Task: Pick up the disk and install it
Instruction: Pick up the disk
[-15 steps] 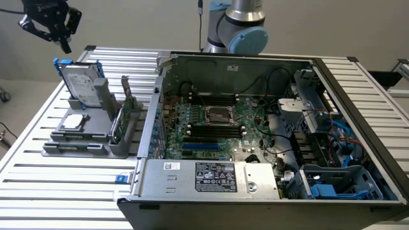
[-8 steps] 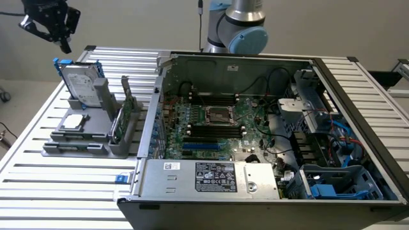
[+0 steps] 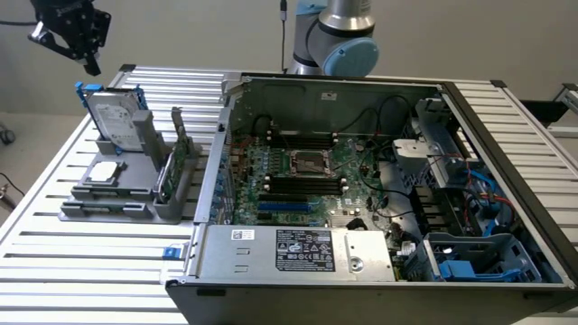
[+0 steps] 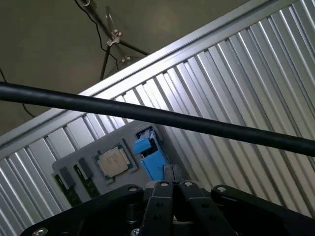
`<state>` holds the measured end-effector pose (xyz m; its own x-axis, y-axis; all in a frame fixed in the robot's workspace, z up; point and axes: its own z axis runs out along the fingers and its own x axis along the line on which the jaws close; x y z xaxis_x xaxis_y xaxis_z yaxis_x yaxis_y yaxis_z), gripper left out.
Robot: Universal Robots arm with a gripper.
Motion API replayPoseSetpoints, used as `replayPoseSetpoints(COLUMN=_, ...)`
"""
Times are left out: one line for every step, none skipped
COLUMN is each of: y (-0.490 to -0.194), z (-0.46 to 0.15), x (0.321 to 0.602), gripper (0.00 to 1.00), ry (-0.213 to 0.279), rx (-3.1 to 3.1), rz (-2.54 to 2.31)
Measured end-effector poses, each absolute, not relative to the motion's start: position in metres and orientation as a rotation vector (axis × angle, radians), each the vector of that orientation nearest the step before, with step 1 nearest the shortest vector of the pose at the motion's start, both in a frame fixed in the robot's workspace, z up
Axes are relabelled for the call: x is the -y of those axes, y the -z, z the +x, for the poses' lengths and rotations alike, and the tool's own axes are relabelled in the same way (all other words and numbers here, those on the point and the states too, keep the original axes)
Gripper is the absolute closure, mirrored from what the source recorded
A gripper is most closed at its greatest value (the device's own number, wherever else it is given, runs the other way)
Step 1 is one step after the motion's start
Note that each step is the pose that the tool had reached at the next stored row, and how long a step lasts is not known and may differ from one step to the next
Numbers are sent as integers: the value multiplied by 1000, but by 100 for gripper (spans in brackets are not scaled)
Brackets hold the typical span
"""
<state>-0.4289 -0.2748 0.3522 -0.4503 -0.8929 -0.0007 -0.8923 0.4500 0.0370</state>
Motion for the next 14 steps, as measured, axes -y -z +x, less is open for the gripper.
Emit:
replayPoseSetpoints(y=-352, z=-429, x=275, gripper=89, ry=49, rx=2644, rz=1661)
replayPoseSetpoints(y=-352, z=-429, x=275, gripper=89, ry=49, rx=2629, rz=1684)
replayPoseSetpoints(y=-352, z=-429, x=275, gripper=89, ry=49, rx=2613, rz=1708)
replayPoseSetpoints(y=-352, z=-429, x=275, gripper=89, ry=48, rx=2597, rz=1731)
replayPoseSetpoints(y=-352, z=-429, x=275, gripper=89, ry=48, rx=2581, rz=1754)
replayPoseSetpoints(y=-352, z=-429, x=275, gripper=89, ry=47, rx=2565, rz=1777)
replayPoseSetpoints(y=-352, z=-429, x=275, gripper=89, ry=47, rx=2549, rz=1799)
replayPoseSetpoints(y=-352, z=-429, x=275, gripper=89, ry=46, rx=2532, rz=1823)
replayPoseSetpoints(y=-352, z=-429, x=275, gripper=89, ry=46, rx=2514, rz=1847)
replayPoseSetpoints(y=-352, z=-429, x=275, gripper=89, ry=45, rx=2497, rz=1869)
replayPoseSetpoints(y=-352, z=-429, x=275, gripper=89, ry=45, rx=2480, rz=1891)
replayPoseSetpoints(y=-352, z=-429, x=275, gripper=89, ry=44, rx=2462, rz=1913)
replayPoseSetpoints(y=-352, z=-429, x=275, gripper=89, ry=43, rx=2445, rz=1935)
replayPoseSetpoints(y=-352, z=-429, x=275, gripper=89, ry=43, rx=2427, rz=1957)
